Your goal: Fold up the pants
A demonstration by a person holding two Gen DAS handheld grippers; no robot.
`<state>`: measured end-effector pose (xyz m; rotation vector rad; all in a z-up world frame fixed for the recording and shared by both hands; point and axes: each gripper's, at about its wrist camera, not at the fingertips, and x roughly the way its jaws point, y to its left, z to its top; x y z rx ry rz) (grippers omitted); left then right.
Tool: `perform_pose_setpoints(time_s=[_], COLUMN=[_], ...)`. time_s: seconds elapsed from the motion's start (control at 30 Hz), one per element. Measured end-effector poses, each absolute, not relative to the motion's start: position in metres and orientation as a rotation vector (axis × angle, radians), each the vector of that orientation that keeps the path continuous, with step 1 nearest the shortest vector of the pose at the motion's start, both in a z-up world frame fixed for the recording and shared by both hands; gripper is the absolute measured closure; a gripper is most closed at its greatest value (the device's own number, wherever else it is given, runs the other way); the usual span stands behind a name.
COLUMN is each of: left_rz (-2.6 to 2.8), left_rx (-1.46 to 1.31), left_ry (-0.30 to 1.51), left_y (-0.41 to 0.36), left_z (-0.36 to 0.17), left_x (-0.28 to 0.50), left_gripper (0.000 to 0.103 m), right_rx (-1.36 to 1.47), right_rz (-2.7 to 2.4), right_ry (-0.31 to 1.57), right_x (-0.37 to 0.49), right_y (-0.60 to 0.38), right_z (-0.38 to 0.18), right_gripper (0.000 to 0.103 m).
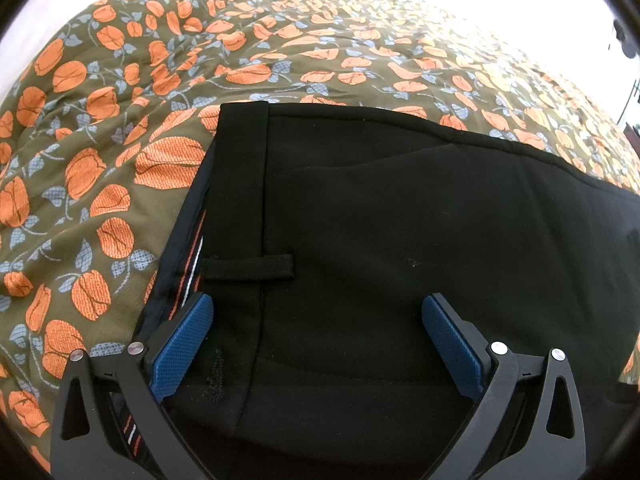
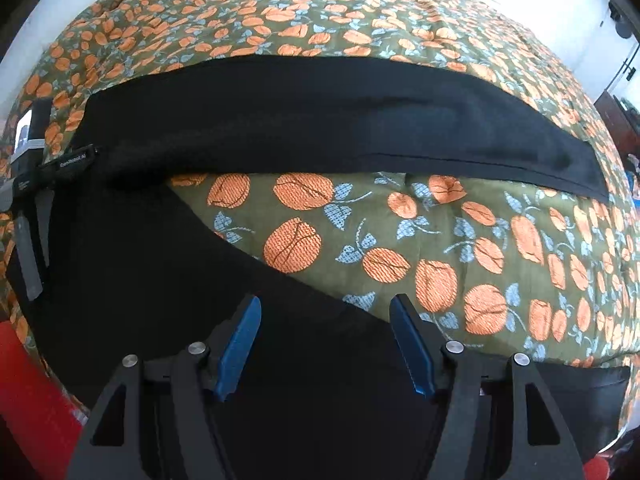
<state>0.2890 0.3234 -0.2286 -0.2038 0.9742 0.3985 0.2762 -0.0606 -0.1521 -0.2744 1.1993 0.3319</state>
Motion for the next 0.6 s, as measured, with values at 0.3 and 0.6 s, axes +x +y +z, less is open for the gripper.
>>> perform_pose_setpoints(time_s=[0.3,0.6], left_rz=[0.399,0.399], left_rx=[-0.204,-0.204], left_ry=[0.974,0.974], left_y=[0.323,0.323], left_z=[-0.229,-0.229], left_x=[0.289,0.289], left_gripper=[0.000,0.000], right_rx=[-0.150,-0.061], right_rz=[0.326,0.314], right_ry=[1.126,1.046], right_x=[0.268,0.314], right_y=[-0.096,-0.161], right_z=[-0.131,-0.102], right_gripper=[0.036,0.036])
